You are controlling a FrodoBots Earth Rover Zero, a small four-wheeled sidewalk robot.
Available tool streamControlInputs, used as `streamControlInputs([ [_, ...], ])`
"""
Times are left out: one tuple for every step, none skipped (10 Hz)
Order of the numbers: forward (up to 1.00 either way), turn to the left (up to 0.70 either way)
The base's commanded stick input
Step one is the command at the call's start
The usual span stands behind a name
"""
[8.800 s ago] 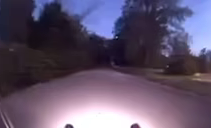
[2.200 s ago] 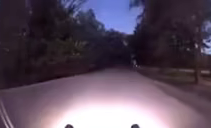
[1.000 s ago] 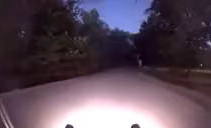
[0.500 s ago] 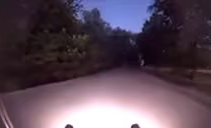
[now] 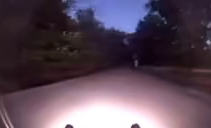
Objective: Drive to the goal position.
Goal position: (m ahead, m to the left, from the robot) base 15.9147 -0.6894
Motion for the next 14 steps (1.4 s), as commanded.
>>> streamControlInputs([
  [1.0, 0.0],
  [1.0, 0.0],
  [1.0, 0.0],
  [1.0, 0.0],
  [1.0, 0.0],
  [1.0, -0.02],
  [1.0, -0.2],
  [1.0, -0.38],
  [1.0, -0.4],
  [1.0, -0.4],
  [1.0, -0.4],
  [1.0, -0.4],
  [1.0, -0.33],
  [1.0, -0.19],
])
